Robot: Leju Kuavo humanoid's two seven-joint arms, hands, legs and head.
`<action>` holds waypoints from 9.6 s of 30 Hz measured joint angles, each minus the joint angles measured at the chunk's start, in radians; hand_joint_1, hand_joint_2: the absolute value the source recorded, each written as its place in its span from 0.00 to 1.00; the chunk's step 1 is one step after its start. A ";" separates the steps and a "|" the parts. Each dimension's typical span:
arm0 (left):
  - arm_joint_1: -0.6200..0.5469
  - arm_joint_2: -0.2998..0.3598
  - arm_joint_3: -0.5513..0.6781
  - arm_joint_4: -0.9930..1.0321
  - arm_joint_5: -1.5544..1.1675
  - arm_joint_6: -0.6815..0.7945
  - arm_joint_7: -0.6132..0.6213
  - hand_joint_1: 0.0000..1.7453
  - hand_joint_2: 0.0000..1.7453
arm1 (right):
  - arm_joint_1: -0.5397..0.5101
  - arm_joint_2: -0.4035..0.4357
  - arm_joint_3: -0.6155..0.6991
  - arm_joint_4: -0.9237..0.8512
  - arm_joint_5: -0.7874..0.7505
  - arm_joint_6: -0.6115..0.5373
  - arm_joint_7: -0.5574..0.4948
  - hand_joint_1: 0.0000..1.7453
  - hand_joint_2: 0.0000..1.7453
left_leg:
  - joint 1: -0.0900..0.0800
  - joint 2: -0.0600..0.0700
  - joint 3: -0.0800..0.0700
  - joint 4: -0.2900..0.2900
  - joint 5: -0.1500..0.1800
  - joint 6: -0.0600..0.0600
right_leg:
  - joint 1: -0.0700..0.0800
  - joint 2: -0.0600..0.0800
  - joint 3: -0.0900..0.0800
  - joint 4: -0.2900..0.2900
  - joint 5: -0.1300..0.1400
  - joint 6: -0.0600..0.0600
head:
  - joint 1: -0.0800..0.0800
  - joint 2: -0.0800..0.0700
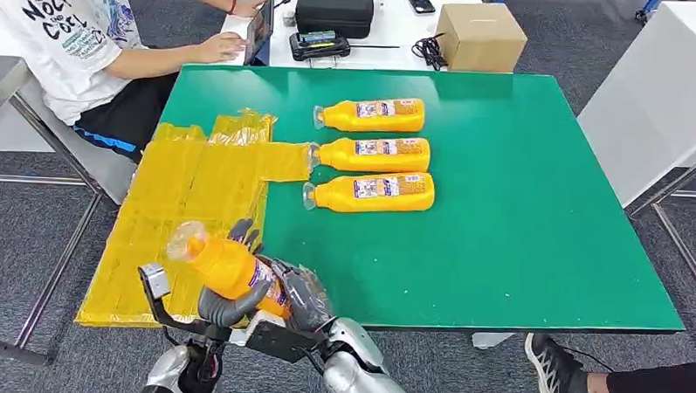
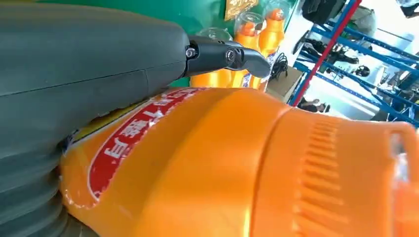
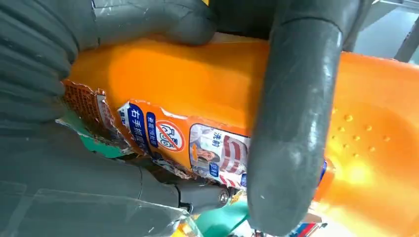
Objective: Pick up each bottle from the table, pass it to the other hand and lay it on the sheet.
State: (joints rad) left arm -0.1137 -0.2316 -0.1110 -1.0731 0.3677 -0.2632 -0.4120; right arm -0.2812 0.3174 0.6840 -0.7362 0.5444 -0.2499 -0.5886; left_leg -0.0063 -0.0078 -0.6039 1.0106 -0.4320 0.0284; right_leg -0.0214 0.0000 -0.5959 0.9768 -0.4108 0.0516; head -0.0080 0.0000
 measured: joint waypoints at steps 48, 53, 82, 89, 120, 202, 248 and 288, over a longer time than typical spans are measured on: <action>-0.027 0.002 0.013 -0.152 -0.039 0.073 -0.036 1.00 1.00 | 0.106 -0.023 -0.055 -0.173 -0.042 -0.108 0.023 0.00 0.00 | 0.000 -0.001 0.000 0.000 0.000 0.000 | 0.000 0.000 0.001 0.000 0.000 0.000 | 0.000 0.000; -0.028 0.002 0.014 -0.159 -0.039 0.073 -0.037 1.00 1.00 | 0.113 -0.024 -0.061 -0.193 -0.049 -0.112 0.023 0.00 0.00 | 0.000 -0.001 0.000 0.000 0.000 0.000 | 0.000 0.000 0.001 0.000 0.000 0.000 | 0.000 0.000; -0.186 0.029 0.174 -0.091 -1.490 0.954 -0.157 1.00 1.00 | 0.266 -0.134 -0.006 -0.958 -0.370 -0.273 -0.112 0.00 0.00 | 0.000 -0.001 0.000 0.000 0.000 0.000 | 0.000 0.000 0.002 0.001 0.000 0.000 | 0.001 0.000; -0.274 0.073 0.266 -0.017 -1.834 0.961 -0.018 1.00 1.00 | 0.258 -0.133 -0.008 -0.954 -0.385 -0.211 -0.112 0.00 0.00 | 0.001 -0.002 0.000 0.000 0.001 0.000 | 0.001 -0.001 0.002 0.001 0.000 0.000 | 0.000 0.000; -0.460 0.261 0.179 0.540 -1.674 0.692 -0.015 0.00 1.00 | 0.263 -0.092 -0.043 -0.846 -0.389 -0.016 -0.102 0.00 0.00 | 0.001 -0.001 0.001 0.000 0.001 -0.001 | 0.001 -0.001 0.003 0.001 0.000 0.000 | 0.000 0.000; -0.018 0.021 0.254 -0.198 -0.548 0.610 -0.267 0.00 1.00 | 0.203 -0.191 -0.290 -0.695 0.120 -0.073 0.331 0.00 1.00 | 0.000 -0.005 0.002 0.000 0.001 -0.001 | 0.000 -0.004 0.005 0.000 0.000 0.000 | 0.000 0.000; -0.035 0.017 0.179 -0.001 -0.556 0.450 -0.268 0.00 1.00 | -0.193 -0.510 -0.120 -0.289 -0.026 0.435 0.474 0.00 1.00 | -0.001 -0.006 0.001 0.000 0.003 0.001 | -0.001 -0.005 0.004 0.000 0.001 0.001 | 0.000 0.000; -0.105 -0.007 0.130 0.118 -0.473 0.409 -0.267 0.00 1.00 | -0.510 -0.475 0.454 0.004 -0.043 0.583 0.542 0.00 1.00 | -0.001 -0.005 0.000 0.001 0.003 0.001 | -0.001 -0.004 0.004 0.000 0.002 0.002 | 0.000 0.000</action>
State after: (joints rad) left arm -0.2190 -0.2388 0.0191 -0.9548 -0.1056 0.1454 -0.6794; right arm -0.7912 -0.1573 1.1383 -0.7325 0.5015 0.3335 -0.0469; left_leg -0.0070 -0.0133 -0.6036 1.0112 -0.4289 0.0298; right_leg -0.0221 -0.0043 -0.5919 0.9773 -0.4089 0.0533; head -0.0084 0.0000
